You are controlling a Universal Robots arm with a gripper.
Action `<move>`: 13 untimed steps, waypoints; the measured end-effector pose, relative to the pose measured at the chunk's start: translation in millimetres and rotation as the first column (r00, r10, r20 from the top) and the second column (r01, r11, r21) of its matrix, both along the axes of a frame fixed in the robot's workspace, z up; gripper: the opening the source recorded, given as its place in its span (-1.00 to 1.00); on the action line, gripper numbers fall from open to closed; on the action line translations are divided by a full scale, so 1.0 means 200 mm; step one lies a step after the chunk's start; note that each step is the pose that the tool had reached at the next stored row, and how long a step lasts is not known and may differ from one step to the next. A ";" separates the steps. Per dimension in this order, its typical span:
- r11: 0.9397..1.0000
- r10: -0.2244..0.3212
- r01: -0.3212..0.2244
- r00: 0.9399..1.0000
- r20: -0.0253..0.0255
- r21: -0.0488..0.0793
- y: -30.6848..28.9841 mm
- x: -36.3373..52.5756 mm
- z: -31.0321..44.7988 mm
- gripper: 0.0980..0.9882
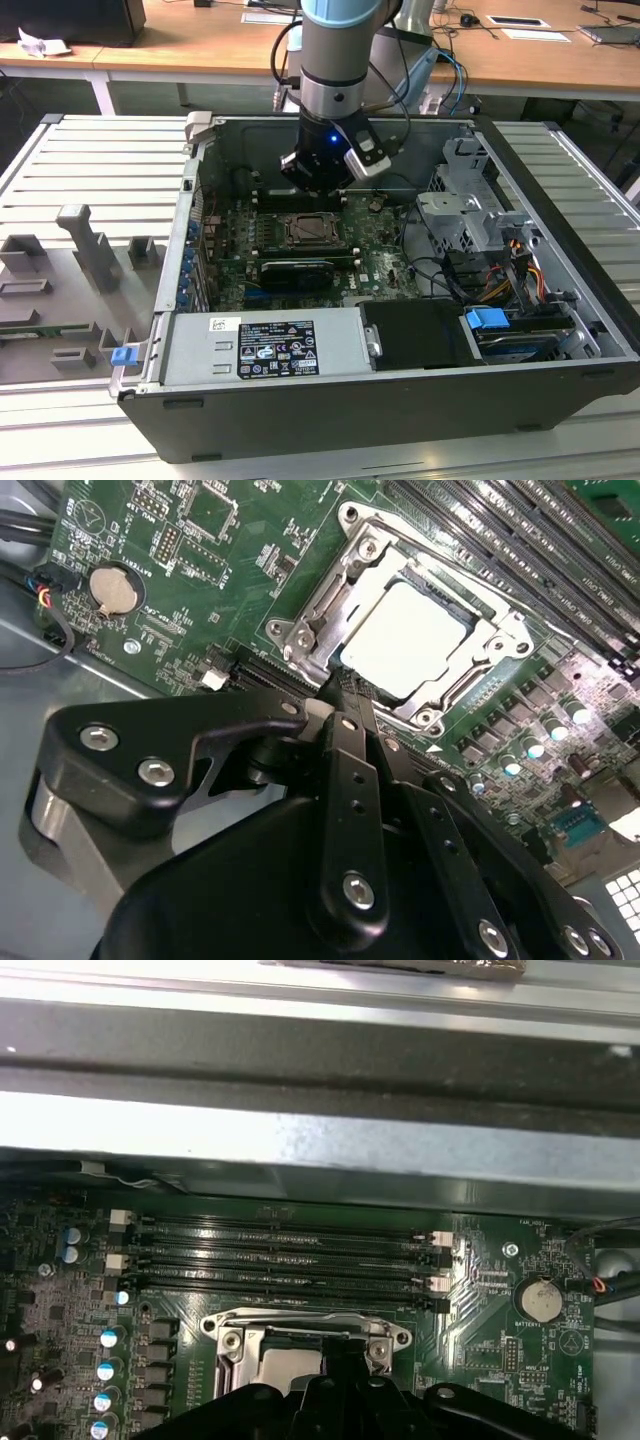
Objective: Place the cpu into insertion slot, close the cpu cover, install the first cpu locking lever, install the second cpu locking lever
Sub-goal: 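Install the second cpu locking lever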
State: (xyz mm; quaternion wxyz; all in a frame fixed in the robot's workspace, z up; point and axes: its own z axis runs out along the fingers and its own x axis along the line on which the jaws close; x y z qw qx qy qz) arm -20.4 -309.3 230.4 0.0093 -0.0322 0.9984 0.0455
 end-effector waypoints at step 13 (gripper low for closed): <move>1.000 0.000 0.000 1.000 0.000 0.000 -0.032 0.000 0.014 -0.98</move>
